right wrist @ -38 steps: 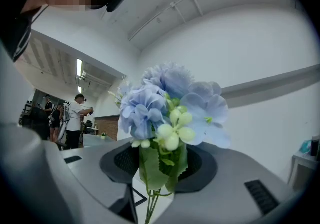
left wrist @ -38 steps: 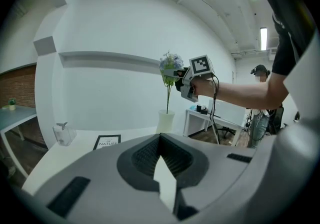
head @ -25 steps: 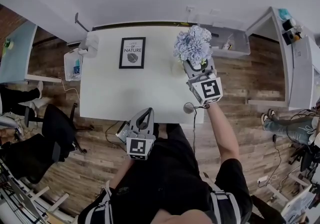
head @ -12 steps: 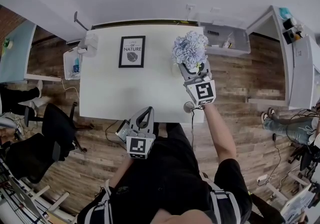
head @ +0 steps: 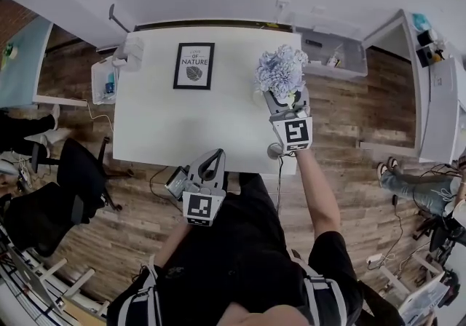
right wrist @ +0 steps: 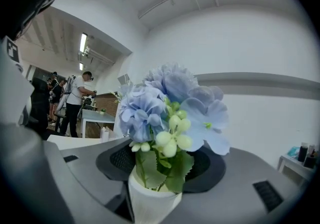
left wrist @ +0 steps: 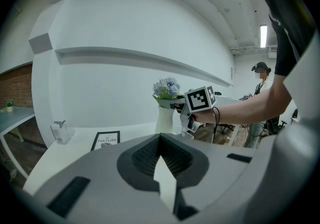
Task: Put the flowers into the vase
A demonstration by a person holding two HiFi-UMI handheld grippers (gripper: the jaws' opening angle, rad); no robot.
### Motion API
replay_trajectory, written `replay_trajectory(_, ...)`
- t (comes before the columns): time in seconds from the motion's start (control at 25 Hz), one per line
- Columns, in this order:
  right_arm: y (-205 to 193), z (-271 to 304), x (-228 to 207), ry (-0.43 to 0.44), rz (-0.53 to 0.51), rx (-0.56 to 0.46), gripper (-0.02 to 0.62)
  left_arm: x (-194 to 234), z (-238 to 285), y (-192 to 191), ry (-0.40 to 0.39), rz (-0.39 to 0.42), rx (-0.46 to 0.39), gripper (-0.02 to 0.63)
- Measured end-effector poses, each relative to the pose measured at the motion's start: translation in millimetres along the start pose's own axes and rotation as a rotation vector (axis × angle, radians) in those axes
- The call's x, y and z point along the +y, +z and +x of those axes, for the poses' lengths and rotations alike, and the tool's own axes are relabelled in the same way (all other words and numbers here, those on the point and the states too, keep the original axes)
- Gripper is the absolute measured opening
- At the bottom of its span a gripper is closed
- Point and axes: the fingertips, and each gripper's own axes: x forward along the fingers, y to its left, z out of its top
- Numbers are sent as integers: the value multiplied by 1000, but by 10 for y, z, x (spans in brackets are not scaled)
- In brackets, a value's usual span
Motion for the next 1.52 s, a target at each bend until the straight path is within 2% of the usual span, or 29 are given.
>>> replay_trajectory(0.2,-73,-10,1,-1,8,11,272,1,-9,-34,1,-9,5,11)
replay_trajectory(0.64,-140,-7,74,62,73,43,375,-1,-7,-16,-1,-9,-1,11)
replay_trajectory(0.8,-175,-38,74,70,115,58,377,-6,-13,-17,-3,-9,-7,11)
replay_trajectory(1.0,-256,-69,93,70,122,141,377,-10,-34,-25,-10,-6,-12,11)
replay_trajectory(1.36,-151,-99,35,5,-39,159,377,-22,-61,-15,-17,-8,-25,11)
replay_trajectory(1.52,-98,-126,-19,-16,26,146,377,0,-76,-4,-17,-6,-27,11)
